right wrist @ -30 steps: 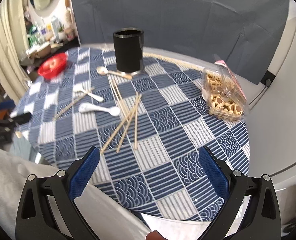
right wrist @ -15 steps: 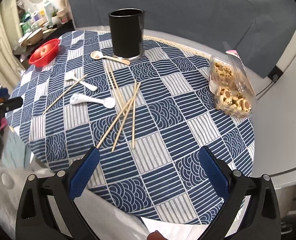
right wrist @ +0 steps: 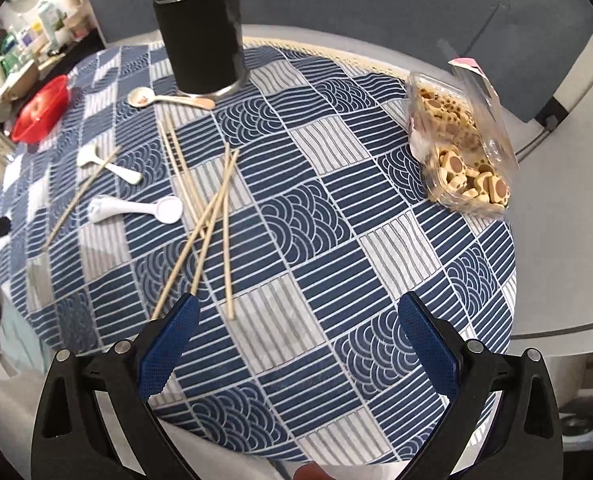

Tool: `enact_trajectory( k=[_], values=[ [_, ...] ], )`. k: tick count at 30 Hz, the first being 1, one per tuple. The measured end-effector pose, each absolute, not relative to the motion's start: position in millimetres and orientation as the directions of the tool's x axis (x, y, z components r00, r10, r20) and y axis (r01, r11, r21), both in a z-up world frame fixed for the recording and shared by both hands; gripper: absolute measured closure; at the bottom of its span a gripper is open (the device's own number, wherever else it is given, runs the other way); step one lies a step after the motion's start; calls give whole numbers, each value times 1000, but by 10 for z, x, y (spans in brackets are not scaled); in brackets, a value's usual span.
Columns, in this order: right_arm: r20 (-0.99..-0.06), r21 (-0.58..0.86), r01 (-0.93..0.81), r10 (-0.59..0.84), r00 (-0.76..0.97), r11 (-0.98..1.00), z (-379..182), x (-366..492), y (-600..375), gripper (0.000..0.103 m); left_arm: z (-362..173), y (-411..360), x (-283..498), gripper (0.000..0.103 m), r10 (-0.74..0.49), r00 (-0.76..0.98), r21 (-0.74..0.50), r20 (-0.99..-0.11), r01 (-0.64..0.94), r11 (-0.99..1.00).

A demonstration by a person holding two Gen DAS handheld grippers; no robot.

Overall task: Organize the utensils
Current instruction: 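Lower the left gripper toward a wooden chopstick while the right gripper lowers toward another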

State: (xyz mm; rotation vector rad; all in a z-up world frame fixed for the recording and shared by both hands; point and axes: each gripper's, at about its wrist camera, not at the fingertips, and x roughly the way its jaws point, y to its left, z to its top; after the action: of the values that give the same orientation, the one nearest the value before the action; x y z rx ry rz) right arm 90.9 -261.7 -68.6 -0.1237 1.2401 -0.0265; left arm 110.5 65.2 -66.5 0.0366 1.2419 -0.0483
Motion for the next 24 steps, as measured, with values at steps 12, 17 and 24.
enact_trajectory(
  k=[12,17,24],
  values=[
    [-969,-118,-56,-103,223,991,-1073,1270,-2541,8,-1121,794,1497,6,33,203,54,-979,99,994],
    [-976,-123,-83,-106,188,989,-1227,1366,-2501,8,-1313,765,1603,6,38,154,58,-987,129,990],
    [-985,-110,-86,-97,143,990,-1457,1472,-2493,8,-1498,635,1770,6,32,124,55,-992,189,980]
  ],
)
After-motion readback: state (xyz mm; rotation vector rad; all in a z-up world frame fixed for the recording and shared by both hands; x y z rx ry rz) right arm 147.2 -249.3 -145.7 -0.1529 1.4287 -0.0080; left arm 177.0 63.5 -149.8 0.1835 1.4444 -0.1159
